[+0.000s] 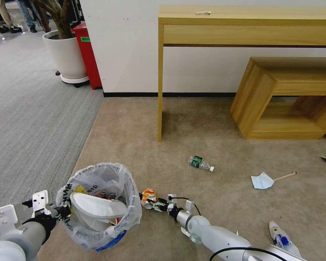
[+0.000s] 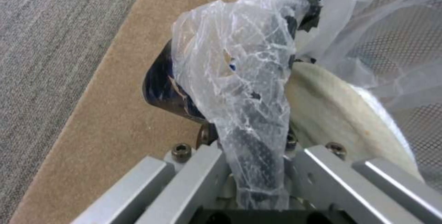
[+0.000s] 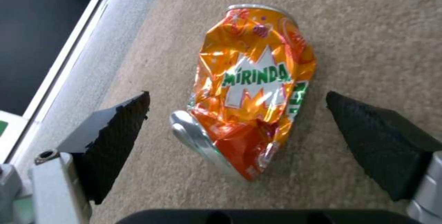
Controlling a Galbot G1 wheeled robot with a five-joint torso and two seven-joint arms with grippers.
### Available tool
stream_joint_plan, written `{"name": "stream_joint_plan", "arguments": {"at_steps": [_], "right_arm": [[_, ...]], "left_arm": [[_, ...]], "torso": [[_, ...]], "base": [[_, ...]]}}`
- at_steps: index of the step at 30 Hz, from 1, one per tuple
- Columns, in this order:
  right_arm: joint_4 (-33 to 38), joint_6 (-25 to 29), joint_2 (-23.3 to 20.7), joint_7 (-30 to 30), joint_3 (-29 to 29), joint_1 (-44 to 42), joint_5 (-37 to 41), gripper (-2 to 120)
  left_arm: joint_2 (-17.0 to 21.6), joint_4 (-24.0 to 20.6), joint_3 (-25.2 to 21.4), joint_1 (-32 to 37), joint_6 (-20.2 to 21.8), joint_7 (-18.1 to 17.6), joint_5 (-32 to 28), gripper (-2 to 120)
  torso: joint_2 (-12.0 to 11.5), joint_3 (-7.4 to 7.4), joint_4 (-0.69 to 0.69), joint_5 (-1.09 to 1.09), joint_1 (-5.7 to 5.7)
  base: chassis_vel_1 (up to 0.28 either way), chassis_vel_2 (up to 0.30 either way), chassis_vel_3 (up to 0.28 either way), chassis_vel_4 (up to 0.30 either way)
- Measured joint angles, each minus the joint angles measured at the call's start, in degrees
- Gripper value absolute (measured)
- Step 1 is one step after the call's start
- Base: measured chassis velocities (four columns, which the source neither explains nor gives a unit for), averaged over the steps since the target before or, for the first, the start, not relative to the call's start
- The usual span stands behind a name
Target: Pick up the trash bin and place the garbage on the floor into it.
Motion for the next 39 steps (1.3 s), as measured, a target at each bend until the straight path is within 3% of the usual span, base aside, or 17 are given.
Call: {"name": "stream_joint_plan", "arguments": {"at_steps": [29,39], "right_arm": [[-3.6,-0.3,3.2,-1.4,0.0,0.8,-1.6,97],[-4.3,-0.4,4.6,-1.7,0.0,1.7,-2.0,89]], "left_arm": [[0.0,0.0,-0.5,1.5,0.0,0.1,-0.2,1],[-0.1,0.0,-0.6,1.8,0.0,0.1,-0.2,1]], "torso": [[0.0,0.00,0.00,0.00,0.00],[0.0,0.00,0.00,0.00,0.00]], "base": [[0.000,0.000,0.000,0.000],[0.000,0.000,0.000,0.000]]}}
